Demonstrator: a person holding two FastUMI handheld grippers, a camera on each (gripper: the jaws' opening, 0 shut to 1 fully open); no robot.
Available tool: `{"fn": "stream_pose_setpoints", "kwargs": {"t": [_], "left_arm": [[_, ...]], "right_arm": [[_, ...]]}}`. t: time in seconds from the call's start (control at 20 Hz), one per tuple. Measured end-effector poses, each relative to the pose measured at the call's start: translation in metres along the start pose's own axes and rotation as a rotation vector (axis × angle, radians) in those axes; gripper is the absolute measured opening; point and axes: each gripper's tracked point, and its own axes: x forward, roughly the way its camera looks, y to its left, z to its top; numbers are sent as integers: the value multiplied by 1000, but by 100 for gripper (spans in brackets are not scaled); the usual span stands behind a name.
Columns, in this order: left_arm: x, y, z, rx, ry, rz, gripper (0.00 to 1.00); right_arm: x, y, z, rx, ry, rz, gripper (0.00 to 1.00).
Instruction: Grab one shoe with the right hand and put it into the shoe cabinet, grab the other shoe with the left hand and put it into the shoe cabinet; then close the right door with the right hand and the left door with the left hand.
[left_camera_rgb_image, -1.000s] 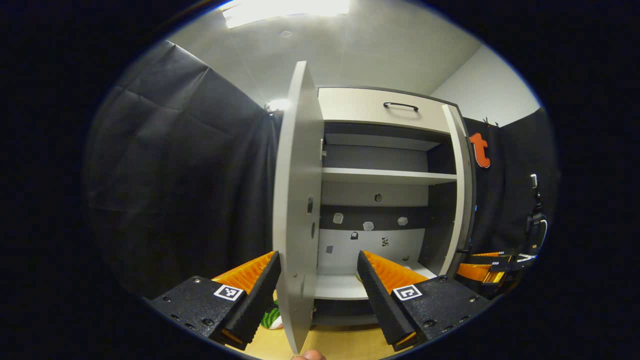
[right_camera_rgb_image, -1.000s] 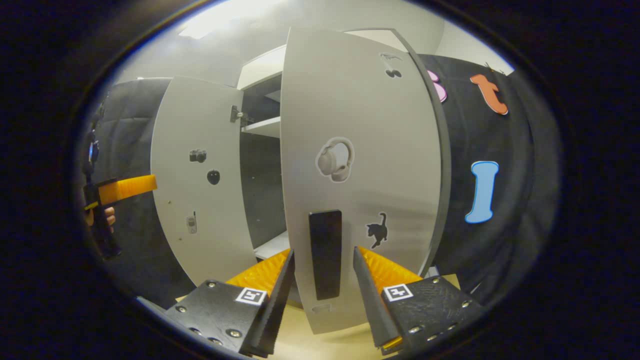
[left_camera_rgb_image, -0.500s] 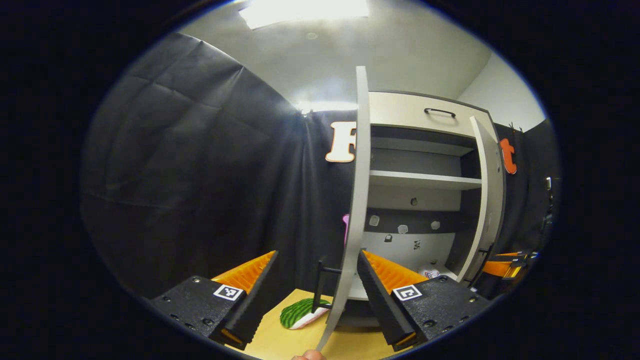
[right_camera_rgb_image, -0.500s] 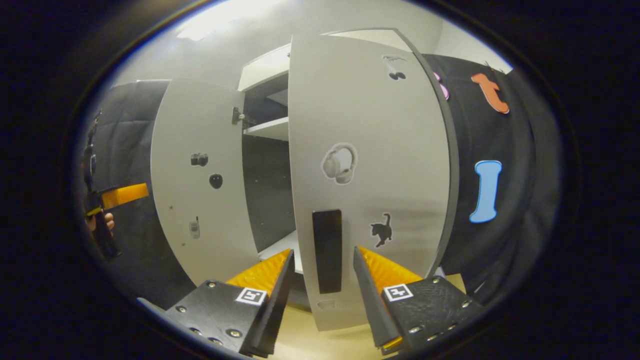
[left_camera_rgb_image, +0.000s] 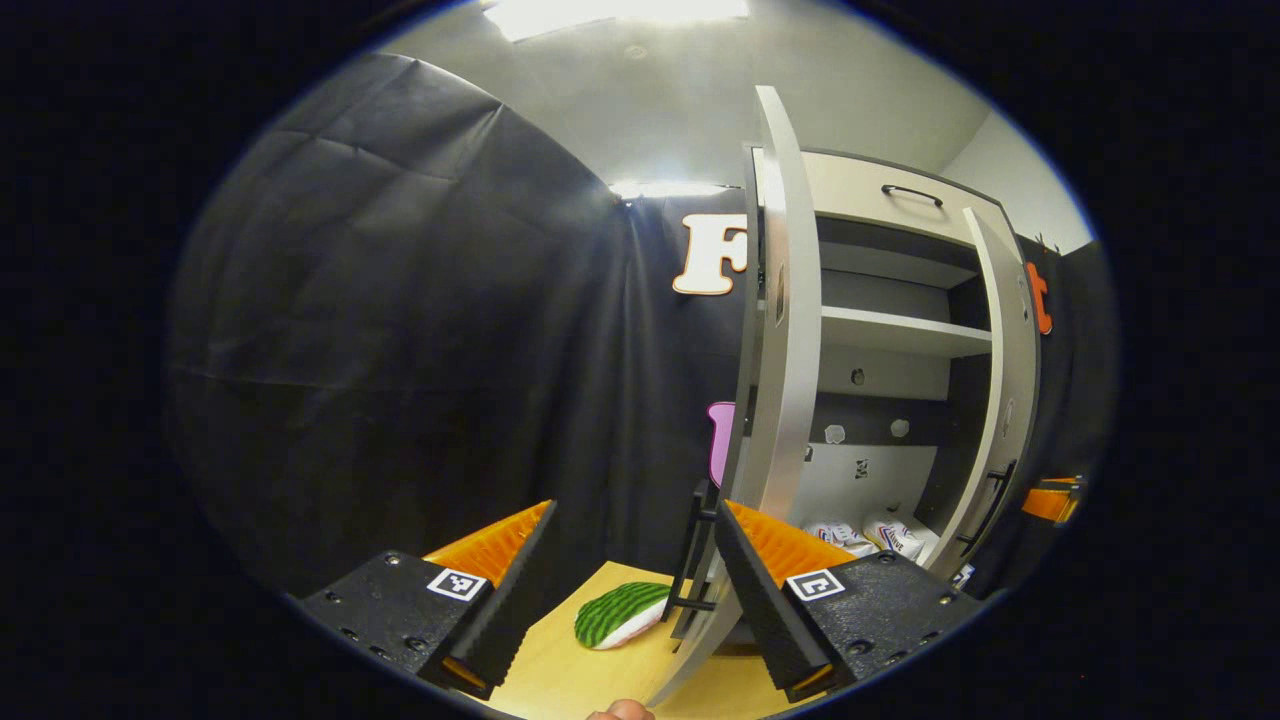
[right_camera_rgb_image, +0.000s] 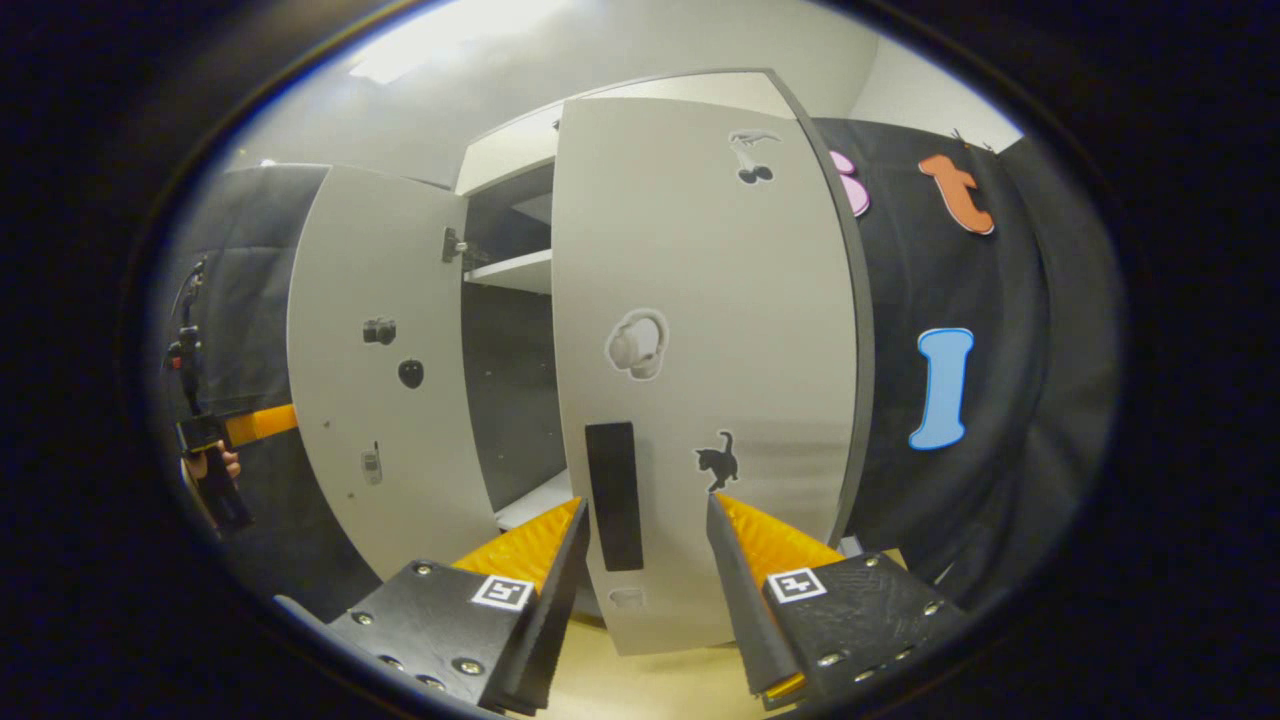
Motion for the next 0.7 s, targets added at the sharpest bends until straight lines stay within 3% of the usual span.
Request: {"fn": "stream_pose_setpoints", "kwargs": {"t": [0.05, 0.6, 0.65, 0.7], "left_arm": [[0, 1, -1, 2, 1, 4, 93], [4, -26, -4, -43, 15, -149, 92], [3, -30, -4, -48, 19, -164, 87], [3, -33, -5, -53, 20, -182, 91]], "right_arm": [[-1, -1, 0, -1, 1, -6, 70], [5, -4, 1, 11, -4, -19, 70], [5, -3, 0, 11, -3, -18, 70], [5, -2, 1, 11, -2, -17, 70]]}}
